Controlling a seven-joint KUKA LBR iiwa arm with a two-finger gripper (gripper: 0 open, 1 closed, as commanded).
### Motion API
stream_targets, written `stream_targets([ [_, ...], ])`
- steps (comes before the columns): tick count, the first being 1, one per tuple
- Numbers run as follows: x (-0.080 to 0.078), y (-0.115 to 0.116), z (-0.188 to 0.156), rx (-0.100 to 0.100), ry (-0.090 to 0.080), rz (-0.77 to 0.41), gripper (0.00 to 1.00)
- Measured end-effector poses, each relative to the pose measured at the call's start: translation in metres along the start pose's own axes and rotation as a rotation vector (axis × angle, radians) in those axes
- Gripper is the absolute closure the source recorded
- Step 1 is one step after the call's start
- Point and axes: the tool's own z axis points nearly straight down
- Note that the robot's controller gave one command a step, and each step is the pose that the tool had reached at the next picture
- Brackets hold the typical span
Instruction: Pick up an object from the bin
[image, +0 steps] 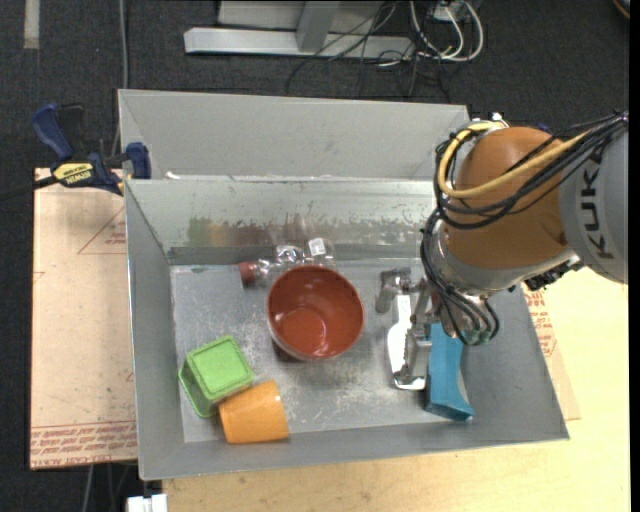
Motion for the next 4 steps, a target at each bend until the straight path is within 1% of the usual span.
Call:
stream_targets([
  [1, -0.0047, 0.0206, 0.1065, -0.002, 0.005, 0.116, 0.0],
  [2, -0.0065, 0.0202, 0.1027, -0.002, -0.001, 0.117, 1.0],
  [3, -0.0065, 0.0202, 0.1027, -0.002, -0.001, 0.117, 1.0],
  [4, -0.0063, 0.0198, 0.1028, -0.001, -0.001, 0.117, 0.0],
])
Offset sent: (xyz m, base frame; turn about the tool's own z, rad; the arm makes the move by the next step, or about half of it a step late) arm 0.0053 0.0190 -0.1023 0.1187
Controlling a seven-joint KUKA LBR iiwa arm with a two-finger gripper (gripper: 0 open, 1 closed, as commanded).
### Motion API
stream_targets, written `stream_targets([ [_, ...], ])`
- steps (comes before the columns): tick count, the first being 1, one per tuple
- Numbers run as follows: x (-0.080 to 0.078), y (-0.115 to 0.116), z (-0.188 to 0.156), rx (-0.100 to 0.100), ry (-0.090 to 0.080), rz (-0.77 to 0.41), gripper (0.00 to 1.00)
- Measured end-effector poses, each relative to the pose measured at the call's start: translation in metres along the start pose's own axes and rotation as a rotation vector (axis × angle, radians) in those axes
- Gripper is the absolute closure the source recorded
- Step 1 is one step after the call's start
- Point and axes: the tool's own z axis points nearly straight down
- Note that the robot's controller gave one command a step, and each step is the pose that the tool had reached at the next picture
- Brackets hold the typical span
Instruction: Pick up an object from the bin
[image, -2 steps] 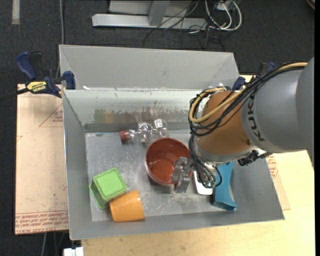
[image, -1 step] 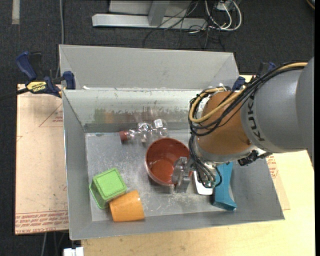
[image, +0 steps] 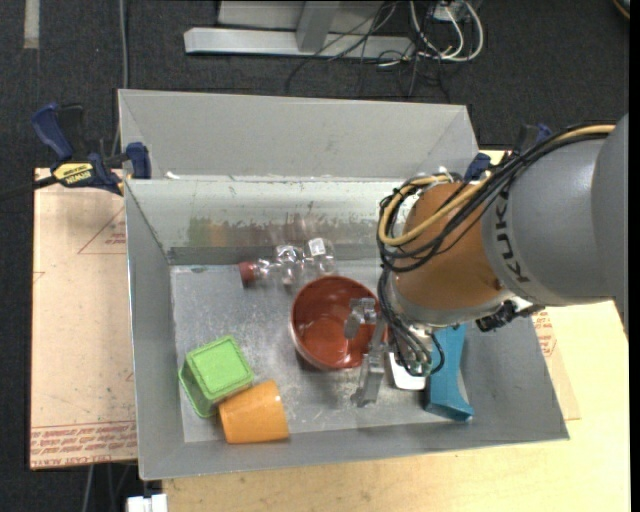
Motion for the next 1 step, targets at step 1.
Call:
stream_targets([
  [1, 0.0, 0.0003, 0.0, -0.001, 0.0, 0.0, 1.0],
])
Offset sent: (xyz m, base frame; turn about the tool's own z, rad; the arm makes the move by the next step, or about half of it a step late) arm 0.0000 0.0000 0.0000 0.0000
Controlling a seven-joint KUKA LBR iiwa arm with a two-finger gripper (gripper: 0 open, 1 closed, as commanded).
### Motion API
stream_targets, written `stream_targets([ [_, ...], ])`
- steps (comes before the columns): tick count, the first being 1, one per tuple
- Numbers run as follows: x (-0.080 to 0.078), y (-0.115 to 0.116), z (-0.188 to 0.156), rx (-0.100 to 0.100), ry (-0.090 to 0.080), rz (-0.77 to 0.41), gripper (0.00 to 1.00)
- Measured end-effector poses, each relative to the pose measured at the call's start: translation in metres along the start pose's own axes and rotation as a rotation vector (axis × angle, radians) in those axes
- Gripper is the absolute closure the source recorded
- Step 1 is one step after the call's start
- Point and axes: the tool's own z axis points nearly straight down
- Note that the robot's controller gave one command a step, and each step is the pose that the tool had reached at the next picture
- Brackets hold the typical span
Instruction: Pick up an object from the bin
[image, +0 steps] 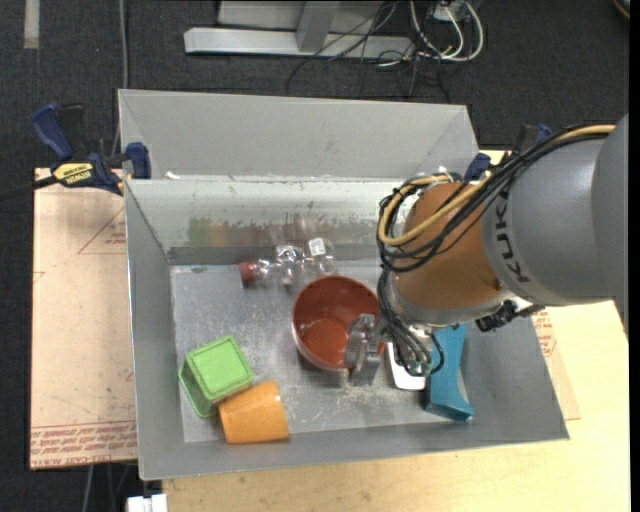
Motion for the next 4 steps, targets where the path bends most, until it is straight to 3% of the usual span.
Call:
stream_targets([
  [4, 0.0, 0.0, 0.0, 0.0, 0.0, 0.0, 1.0],
])
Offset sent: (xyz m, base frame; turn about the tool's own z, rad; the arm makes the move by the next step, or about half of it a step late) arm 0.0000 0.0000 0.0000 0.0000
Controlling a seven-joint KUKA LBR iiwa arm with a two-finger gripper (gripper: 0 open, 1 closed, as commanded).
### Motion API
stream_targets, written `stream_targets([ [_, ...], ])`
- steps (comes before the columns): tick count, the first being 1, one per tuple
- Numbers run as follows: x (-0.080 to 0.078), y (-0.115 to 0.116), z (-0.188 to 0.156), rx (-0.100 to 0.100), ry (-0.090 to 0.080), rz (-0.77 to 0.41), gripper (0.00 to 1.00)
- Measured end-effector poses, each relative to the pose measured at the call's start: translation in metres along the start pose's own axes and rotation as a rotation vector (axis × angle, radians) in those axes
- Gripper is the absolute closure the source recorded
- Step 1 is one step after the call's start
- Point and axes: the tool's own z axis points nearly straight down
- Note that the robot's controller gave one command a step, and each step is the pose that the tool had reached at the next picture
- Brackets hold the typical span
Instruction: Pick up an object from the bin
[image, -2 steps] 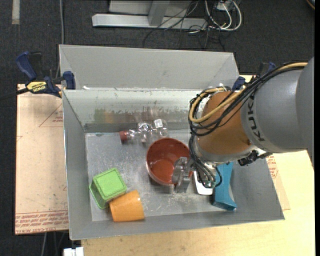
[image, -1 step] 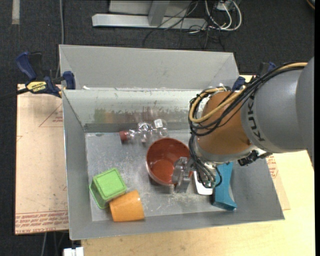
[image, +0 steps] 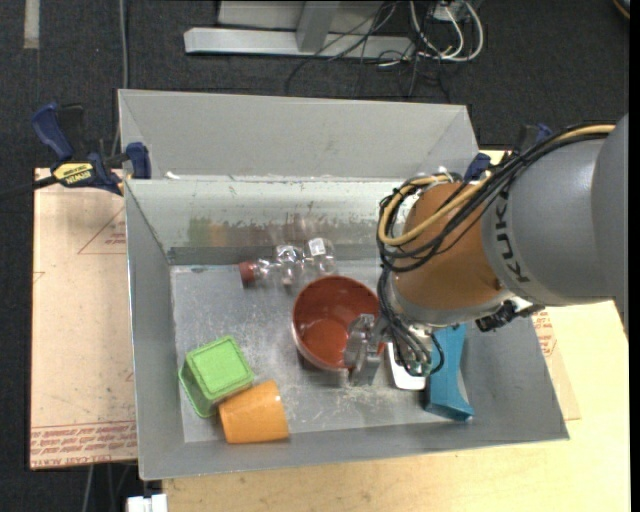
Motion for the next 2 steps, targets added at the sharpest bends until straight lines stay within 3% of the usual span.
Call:
stream_targets([
  [2, 0.0, 0.0, 0.0, 0.0, 0.0, 0.0, 1.0],
])
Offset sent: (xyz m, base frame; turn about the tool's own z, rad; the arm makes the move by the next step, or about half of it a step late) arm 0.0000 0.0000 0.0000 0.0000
